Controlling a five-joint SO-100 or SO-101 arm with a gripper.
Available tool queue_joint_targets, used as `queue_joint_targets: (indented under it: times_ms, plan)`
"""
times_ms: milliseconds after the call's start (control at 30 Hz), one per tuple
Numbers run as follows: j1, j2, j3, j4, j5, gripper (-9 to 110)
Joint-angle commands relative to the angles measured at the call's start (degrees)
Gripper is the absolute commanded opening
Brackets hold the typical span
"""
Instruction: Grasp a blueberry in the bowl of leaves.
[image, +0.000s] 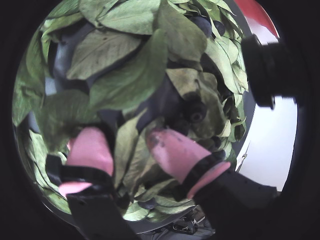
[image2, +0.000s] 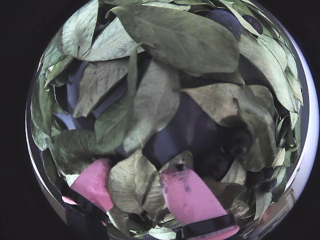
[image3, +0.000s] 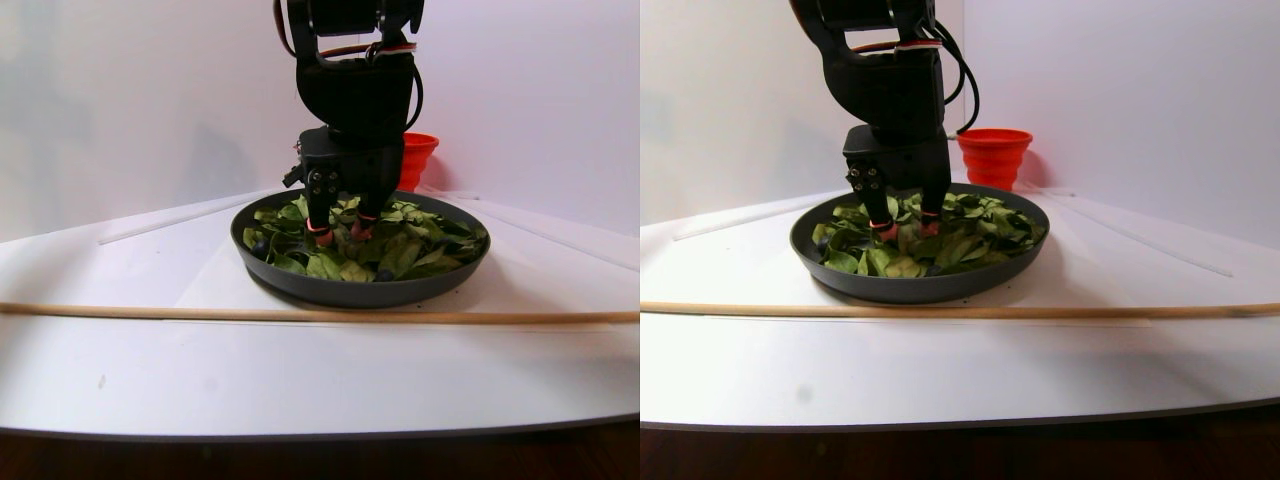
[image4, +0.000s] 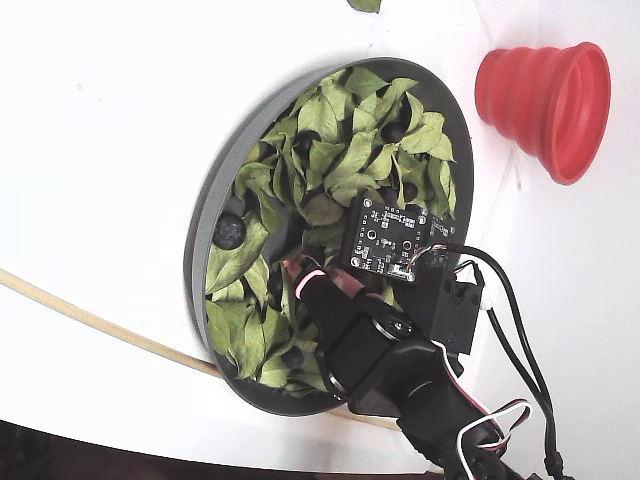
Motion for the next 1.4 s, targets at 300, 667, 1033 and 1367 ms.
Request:
queue_joint_targets:
  times_ms: [300,667,1033,1367]
  plan:
    - [1.4,3.3,0.8,-0.4,-1.2,16]
    - [1.5,6.1,2.7,-0.1,-1.1,16]
    - [1.5,9.1,1.8,3.3,0.1,17]
    - [0.9,13.9,1.1,5.8,1.7,17]
